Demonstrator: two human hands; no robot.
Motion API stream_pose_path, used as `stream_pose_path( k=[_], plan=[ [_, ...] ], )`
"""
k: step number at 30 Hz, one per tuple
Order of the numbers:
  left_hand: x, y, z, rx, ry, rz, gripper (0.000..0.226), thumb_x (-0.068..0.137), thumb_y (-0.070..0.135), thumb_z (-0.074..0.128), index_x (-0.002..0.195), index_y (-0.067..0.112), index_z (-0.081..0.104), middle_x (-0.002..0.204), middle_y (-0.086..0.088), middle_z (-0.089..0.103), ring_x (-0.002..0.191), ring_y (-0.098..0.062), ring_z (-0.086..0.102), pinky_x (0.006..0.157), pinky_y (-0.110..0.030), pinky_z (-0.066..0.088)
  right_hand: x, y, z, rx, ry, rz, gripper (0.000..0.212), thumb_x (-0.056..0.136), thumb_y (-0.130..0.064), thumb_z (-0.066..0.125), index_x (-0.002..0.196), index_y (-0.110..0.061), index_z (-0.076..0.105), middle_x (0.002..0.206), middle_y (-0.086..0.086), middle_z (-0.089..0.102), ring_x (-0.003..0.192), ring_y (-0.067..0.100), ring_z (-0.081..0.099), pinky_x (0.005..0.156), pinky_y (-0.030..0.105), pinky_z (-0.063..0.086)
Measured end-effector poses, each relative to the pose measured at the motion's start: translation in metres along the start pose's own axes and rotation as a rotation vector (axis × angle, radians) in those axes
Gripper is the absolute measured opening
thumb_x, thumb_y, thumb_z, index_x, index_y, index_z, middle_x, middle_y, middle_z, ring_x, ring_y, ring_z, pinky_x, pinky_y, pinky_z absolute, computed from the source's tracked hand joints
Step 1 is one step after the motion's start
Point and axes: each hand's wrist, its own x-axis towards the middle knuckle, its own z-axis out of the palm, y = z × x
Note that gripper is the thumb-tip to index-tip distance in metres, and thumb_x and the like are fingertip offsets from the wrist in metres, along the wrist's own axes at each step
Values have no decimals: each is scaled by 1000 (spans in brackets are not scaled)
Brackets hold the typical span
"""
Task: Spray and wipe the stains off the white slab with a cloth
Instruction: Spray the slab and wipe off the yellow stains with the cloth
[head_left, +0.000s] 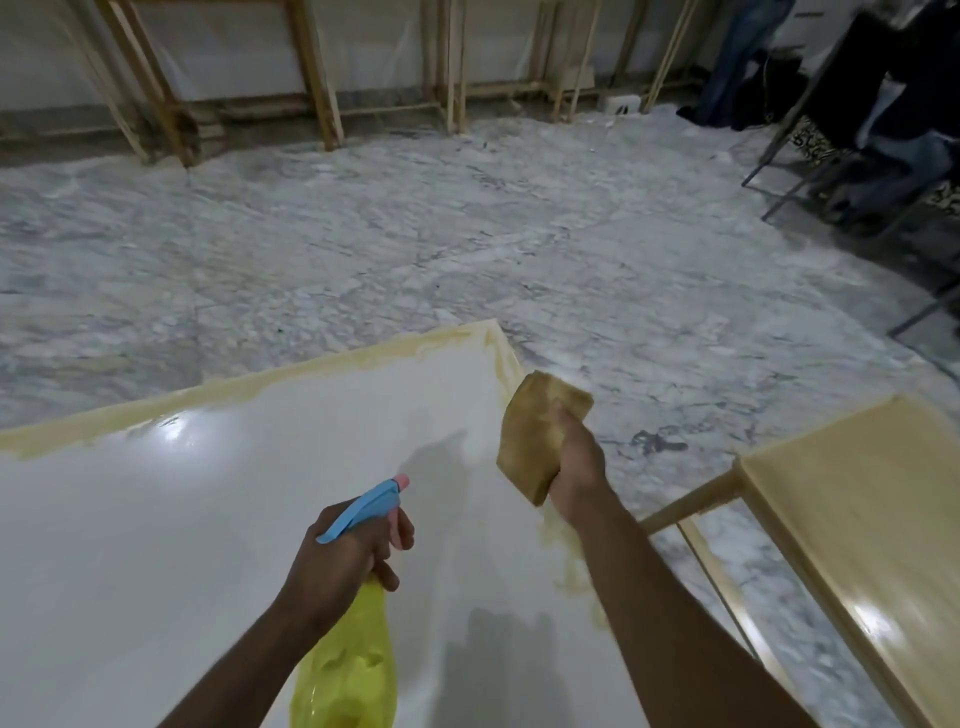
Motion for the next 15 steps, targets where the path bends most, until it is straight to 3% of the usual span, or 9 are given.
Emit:
stream_pose_path(
  k=[2, 3, 6, 8, 12, 15],
  plan=[
    [25, 5, 3, -16, -3, 7, 36, 62, 10, 46, 79, -17, 63, 89, -9, 74, 68, -19, 65, 47, -25, 50, 42, -27, 9, -71, 48, -67, 23, 102, -37, 62, 108, -17, 71, 107, 4, 73, 96, 22, 69, 78, 36, 56],
    [36, 8, 4, -26, -5, 13, 30, 65, 7, 48, 76, -16, 63, 90, -8, 74, 65, -18, 65, 47, -25, 50, 59, -40, 15, -125, 53, -100, 24, 103, -37, 59, 110, -17, 70, 109, 4, 72, 98, 23, 69, 82, 38, 57],
    [70, 7, 5, -57, 13, 6, 19, 81, -12, 44, 76, -18, 62, 94, -7, 75, 62, -20, 63, 46, -24, 50, 117, -64, 31, -382, 45, -148, 57, 105, -51, 48, 149, -15, 51, 149, 11, 56, 135, 30, 55, 115, 46, 44],
    [88, 4, 4, -80, 35, 19, 20, 82, -11, 44, 75, -18, 61, 93, -7, 75, 66, -21, 65, 46, -24, 51, 145, -69, 47, -473, 5, -194, 74, 101, -62, 45, 159, -17, 36, 163, 9, 40, 149, 28, 41, 122, 45, 34],
    [110, -2, 1, -89, 50, 34, 21, 65, 6, 46, 64, 1, 67, 93, -3, 76, 59, -25, 64, 48, -27, 52, 197, -67, 80, -568, -18, -204, 73, 105, -61, 37, 163, -18, 27, 169, 10, 29, 154, 33, 32, 123, 53, 30],
    [120, -5, 0, -100, 67, 41, 21, 68, 2, 46, 68, -6, 66, 93, -3, 76, 56, -24, 63, 47, -25, 52, 224, -55, 104, -623, -65, -260, 69, 107, -57, 37, 162, -16, 32, 163, 11, 40, 147, 31, 42, 114, 42, 40]
  ],
)
